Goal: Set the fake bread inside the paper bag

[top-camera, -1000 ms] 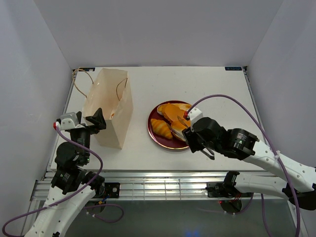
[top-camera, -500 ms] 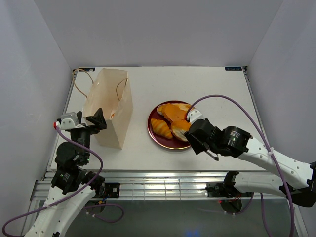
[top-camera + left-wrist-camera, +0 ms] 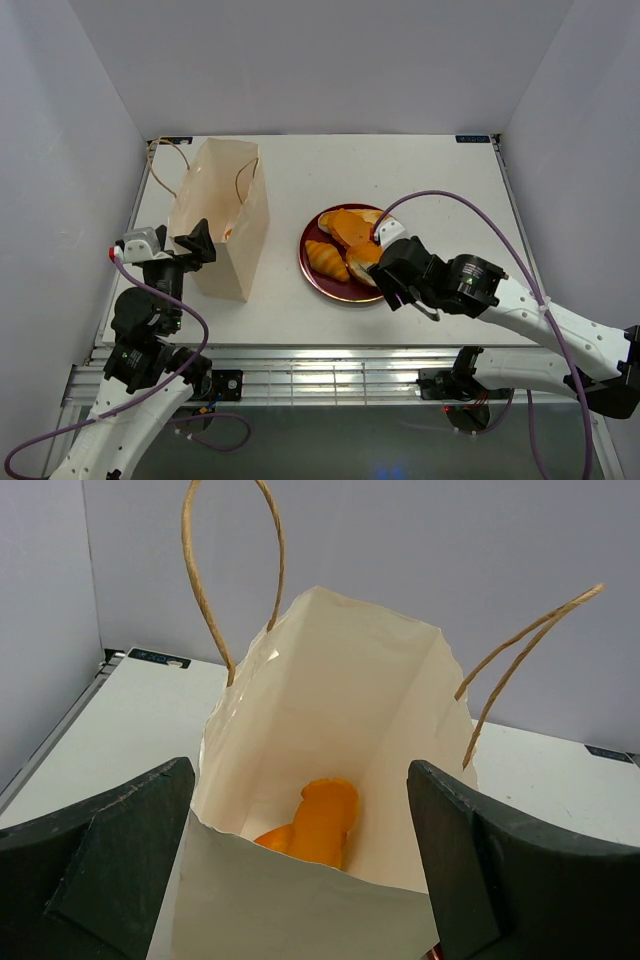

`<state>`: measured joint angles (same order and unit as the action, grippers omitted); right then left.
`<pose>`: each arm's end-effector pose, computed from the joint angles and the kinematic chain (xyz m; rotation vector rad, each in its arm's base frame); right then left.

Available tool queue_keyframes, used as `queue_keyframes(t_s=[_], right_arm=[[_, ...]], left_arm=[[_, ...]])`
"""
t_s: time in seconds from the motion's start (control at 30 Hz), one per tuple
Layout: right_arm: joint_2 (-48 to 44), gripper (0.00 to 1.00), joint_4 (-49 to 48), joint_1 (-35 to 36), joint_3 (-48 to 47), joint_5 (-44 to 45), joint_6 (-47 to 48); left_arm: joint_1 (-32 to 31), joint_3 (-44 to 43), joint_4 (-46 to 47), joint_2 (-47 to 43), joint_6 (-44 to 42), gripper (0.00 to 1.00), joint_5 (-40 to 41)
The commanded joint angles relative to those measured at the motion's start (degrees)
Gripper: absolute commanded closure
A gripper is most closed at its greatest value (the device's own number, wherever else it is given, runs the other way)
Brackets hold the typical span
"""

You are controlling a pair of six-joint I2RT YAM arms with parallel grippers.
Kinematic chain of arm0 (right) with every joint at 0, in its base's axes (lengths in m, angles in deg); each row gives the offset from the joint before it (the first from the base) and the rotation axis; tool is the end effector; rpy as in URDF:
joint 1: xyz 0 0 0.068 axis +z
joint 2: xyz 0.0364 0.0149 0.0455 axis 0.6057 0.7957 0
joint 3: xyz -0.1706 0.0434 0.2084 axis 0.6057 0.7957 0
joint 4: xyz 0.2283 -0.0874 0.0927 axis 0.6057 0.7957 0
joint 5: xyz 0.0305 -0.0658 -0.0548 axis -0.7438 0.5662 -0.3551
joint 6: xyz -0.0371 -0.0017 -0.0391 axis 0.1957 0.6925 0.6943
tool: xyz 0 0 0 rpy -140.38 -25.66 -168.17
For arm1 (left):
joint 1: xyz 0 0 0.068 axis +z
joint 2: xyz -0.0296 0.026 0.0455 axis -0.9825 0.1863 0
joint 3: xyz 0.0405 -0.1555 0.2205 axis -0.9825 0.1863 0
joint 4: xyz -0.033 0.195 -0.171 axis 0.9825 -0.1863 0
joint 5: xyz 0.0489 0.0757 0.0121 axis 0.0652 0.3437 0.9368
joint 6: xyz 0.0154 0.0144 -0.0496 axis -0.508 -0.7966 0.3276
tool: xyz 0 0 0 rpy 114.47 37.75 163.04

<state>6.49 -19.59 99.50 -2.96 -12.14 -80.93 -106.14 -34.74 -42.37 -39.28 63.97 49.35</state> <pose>0.1021 0.1556 0.3330 -0.7548 2.2122 -0.0070 0.0850 -0.0239 0.3438 -0.1799 1.3900 -0.1439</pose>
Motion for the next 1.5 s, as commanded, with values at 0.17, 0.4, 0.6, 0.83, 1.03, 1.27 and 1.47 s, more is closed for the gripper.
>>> queue_keyframes(t_s=[0.17, 0.4, 0.6, 0.83, 1.03, 1.27, 1.47], right_arm=[[0.34, 0.27, -6.25, -3.94, 1.02, -3.78, 3.64], [0.34, 0.27, -8.01, -8.42, 3.3, -5.28, 5.85], [0.17, 0.27, -8.98, -9.66, 4.09, -5.98, 7.51], [2.36, 0.28, -11.7, -10.97, 5.5, -8.09, 8.84], [2.89, 0.13, -11.79, -11.06, 6.73, -9.32, 9.1], [1.05, 0.1, -13.03, -10.19, 10.34, -10.9, 6.29], [3.86, 0.1, -11.35, -9.4, 9.11, -9.85, 5.85]], left_arm=[[-0.29, -0.13, 0.09, 0.5, -0.04, 0.02, -1.4], [-0.29, -0.13, 0.09, 0.67, -0.04, 0.02, -1.75], [-0.29, -0.13, 0.09, 0.76, -0.04, 0.02, -2.01], [-0.29, -0.13, 0.09, 1.03, -0.04, 0.02, -2.19], [-0.29, -0.13, 0.0, 1.11, 0.05, 0.02, -2.36], [-0.29, -0.04, 0.09, 1.11, 0.05, 0.02, -2.54], [-0.29, -0.13, 0.0, 0.94, 0.14, 0.02, -2.54]])
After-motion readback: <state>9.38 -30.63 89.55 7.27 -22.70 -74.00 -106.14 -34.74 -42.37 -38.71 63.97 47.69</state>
